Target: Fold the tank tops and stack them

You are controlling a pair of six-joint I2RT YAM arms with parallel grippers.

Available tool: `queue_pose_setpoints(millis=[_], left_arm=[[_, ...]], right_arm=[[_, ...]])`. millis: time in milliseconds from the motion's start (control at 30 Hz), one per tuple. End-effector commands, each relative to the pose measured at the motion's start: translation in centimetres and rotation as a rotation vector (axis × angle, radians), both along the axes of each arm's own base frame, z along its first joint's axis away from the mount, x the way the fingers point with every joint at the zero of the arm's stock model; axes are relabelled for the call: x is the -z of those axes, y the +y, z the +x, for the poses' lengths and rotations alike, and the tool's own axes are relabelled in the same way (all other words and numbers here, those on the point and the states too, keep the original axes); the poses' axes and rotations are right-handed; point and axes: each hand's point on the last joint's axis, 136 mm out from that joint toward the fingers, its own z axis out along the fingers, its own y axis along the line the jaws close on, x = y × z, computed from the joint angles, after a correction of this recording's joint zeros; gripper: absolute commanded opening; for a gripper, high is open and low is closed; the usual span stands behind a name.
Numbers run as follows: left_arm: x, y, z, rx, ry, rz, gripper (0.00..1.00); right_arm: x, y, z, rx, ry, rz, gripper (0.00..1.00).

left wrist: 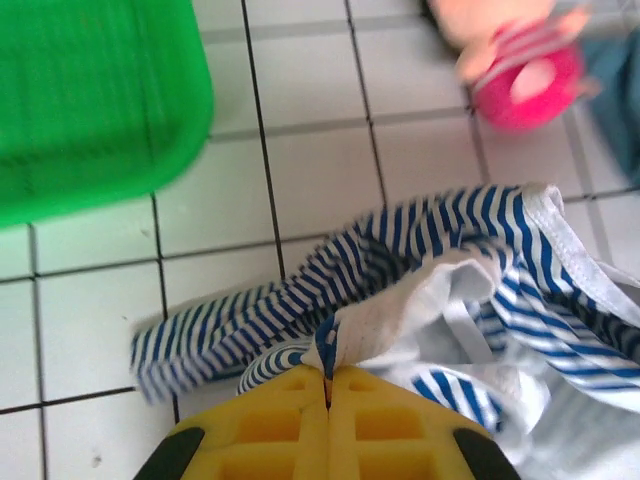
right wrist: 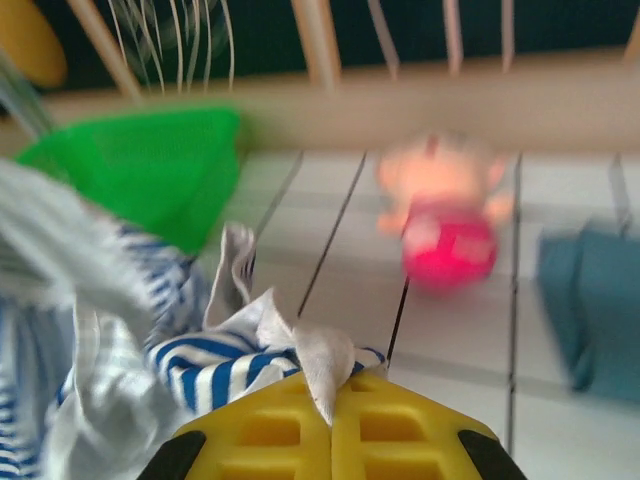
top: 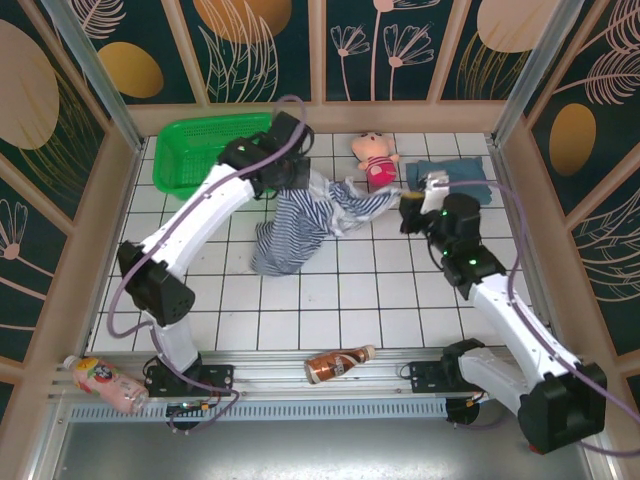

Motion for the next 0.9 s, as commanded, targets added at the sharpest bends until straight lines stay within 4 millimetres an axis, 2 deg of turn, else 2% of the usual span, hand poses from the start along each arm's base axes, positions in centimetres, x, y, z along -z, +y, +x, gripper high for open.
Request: queue_pose_setpoints(millis=[0,67,133,233,333,433,533,633,700,800,867], left_arm=[[-5.8,3.5,-1.9,-0.041,-0.082,0.050,0.00],[-9.5,4.6,-2.5,-0.059,-0.166,0.027,0.00],[-13.1,6.1,-3.6,-0.079,-0.257,0.001,0.00],[-17.2,7.4,-5.2,-0.071,-0.369,-0.059,0.00],[-20.5,8.1,-6.9,-0.042,-0.465,-0.129,0.00],[-22.8,8.6,-8.5,-0.016,-0.542,-0.189,0.00],[-24.5,8.9,-9.9,0.002,-0.597,-0.263,0.00],[-25.0,8.7,-10.6,0.010,-0.618,-0.343,0.00],[-23.5,8.4,-10.0,-0.002,-0.588,-0.334,0.00],[-19.8,7.4,-7.7,-0.035,-0.511,-0.272,0.00],[-16.7,6.9,-5.5,-0.065,-0.461,-0.189,0.00]], right_arm=[[-9.1,-1.6,-0.6,0.031,-0.273,-0.087,0.00],[-13.7,-2.3,-1.8,0.050,-0.402,-0.101,0.00],[-17.3,-2.8,-3.3,0.063,-0.511,-0.105,0.00],[-22.0,-2.6,-5.9,0.026,-0.650,-0.102,0.00],[-26.0,-2.3,-8.7,-0.023,-0.768,-0.092,0.00],[-29.1,-1.9,-11.5,-0.074,-0.866,-0.087,0.00],[-31.6,-2.2,-13.4,-0.080,-0.923,-0.081,0.00],[-33.2,-2.7,-14.3,-0.059,-0.960,-0.095,0.00],[-33.1,-2.6,-13.5,-0.047,-0.949,-0.111,0.00],[-31.2,-1.8,-9.9,-0.050,-0.860,-0.152,0.00],[-28.2,-0.8,-6.5,-0.065,-0.780,-0.192,0.00]])
